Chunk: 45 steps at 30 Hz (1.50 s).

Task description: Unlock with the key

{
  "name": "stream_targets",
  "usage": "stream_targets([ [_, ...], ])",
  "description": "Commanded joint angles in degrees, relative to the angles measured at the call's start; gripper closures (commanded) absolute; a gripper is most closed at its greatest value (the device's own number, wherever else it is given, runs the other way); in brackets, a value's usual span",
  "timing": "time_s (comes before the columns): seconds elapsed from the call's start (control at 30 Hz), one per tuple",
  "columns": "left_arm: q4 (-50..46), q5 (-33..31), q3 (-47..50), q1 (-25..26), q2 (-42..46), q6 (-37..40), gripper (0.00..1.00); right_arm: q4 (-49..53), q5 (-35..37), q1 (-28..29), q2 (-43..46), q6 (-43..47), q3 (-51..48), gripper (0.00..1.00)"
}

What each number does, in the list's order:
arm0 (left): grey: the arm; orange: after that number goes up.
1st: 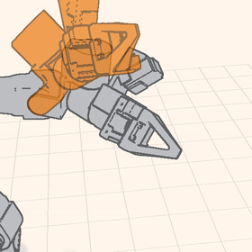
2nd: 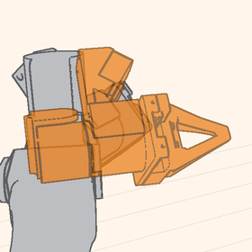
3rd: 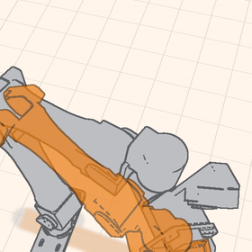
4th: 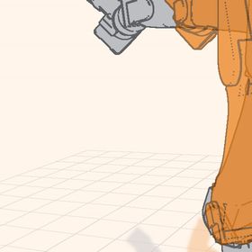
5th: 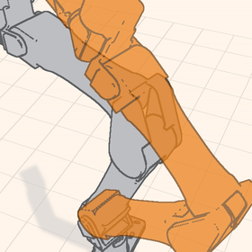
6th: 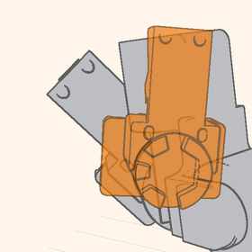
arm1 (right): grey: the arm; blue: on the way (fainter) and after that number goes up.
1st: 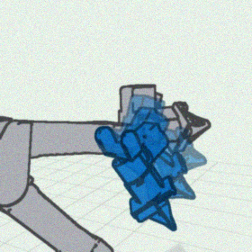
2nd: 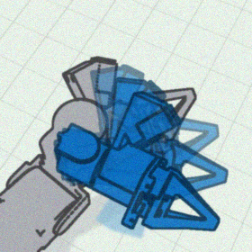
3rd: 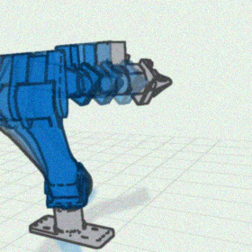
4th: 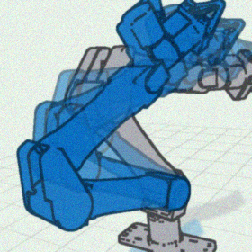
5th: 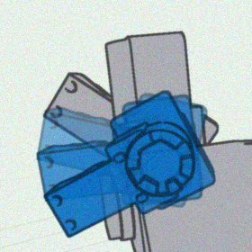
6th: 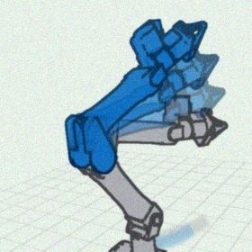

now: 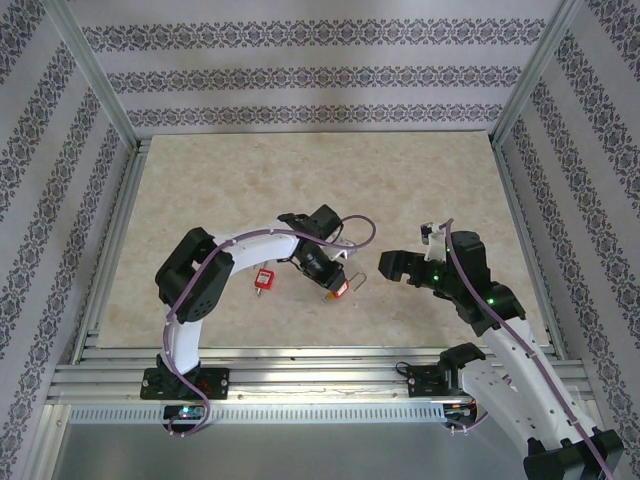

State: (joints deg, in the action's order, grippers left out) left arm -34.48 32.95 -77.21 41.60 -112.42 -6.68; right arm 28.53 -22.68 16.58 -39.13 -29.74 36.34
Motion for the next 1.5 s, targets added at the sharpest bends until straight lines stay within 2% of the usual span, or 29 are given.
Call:
stream_targets([
  [0.0, 3.61, 3.62, 3.22, -2.04, 1.20, -1.58, 0.81, -0.01, 1.08, -0.65, 0.05, 0.66, -0.57, 0.09],
  [0.27, 10.09, 10.19, 7.61, -5.49, 0.67, -4.18, 0.81, -0.32, 0.62, -0.67, 0.06, 0.31, -0.30, 0.09],
  [0.43, 12.47, 11.76, 9.70, -7.71, -0.22, -4.80, 0.77, -0.40, 0.28, -0.69, 0.29, 0.20, 0.05, 0.09],
  [0.47, 11.68, 10.84, 9.50, -7.85, -0.55, -4.29, 0.75, -0.41, 0.12, -0.61, 0.23, 0.09, 0.21, 0.09],
  [0.5, 11.29, 9.99, 9.51, -7.85, -0.68, -3.89, 0.68, -0.54, -0.07, -0.65, 0.28, 0.02, 0.35, 0.09],
  [0.57, 11.42, 7.78, 9.81, -7.94, 0.01, -4.34, 0.46, -0.58, -0.17, -0.60, 0.35, -0.10, 0.65, 0.09],
  [0.67, 10.96, 4.45, 9.73, -8.25, 1.61, -4.65, 0.37, -0.75, -0.35, -0.58, 0.32, -0.07, 1.09, 0.09],
  [0.8, 8.68, -0.34, 8.58, -8.64, 4.17, -4.53, 0.31, -0.88, -0.79, -0.58, 0.24, 0.03, 1.54, 0.09],
  [0.9, 8.46, -3.73, 8.08, -8.63, 9.11, -5.86, 0.25, -0.61, -0.46, -0.58, 0.41, 0.27, 1.54, 0.09],
  [1.03, 9.04, -13.10, 7.70, -7.68, 19.64, -8.11, 0.19, 0.62, 2.41, -0.43, 2.07, 1.36, 1.25, 0.07],
  [1.13, 14.44, -24.55, 12.10, -7.24, 31.59, -8.94, 0.12, 0.73, 8.97, -0.08, 5.21, 2.42, -0.13, 0.05],
  [1.2, 21.27, -34.61, 18.38, -7.54, 40.39, -7.73, 0.01, 0.19, 15.95, 0.03, 6.70, 4.02, -1.29, 0.03],
  [1.27, 27.32, -40.61, 25.49, -10.39, 48.63, -7.25, 0.00, -1.02, 23.10, 0.03, 6.88, 6.37, -2.03, 0.02],
  [1.33, 28.26, -45.59, 29.20, -14.00, 53.88, -6.92, 0.00, -3.30, 28.93, 0.03, 5.59, 8.87, -2.57, 0.02],
  [1.4, 29.94, -53.81, 33.48, -17.14, 58.44, -6.12, 0.00, -6.47, 35.52, -0.05, 3.12, 12.50, -2.91, 0.02],
  [1.47, 34.86, -55.69, 38.46, -20.82, 62.10, -3.35, 0.00, -11.11, 42.44, -0.23, 0.64, 15.06, -4.11, 0.02],
])
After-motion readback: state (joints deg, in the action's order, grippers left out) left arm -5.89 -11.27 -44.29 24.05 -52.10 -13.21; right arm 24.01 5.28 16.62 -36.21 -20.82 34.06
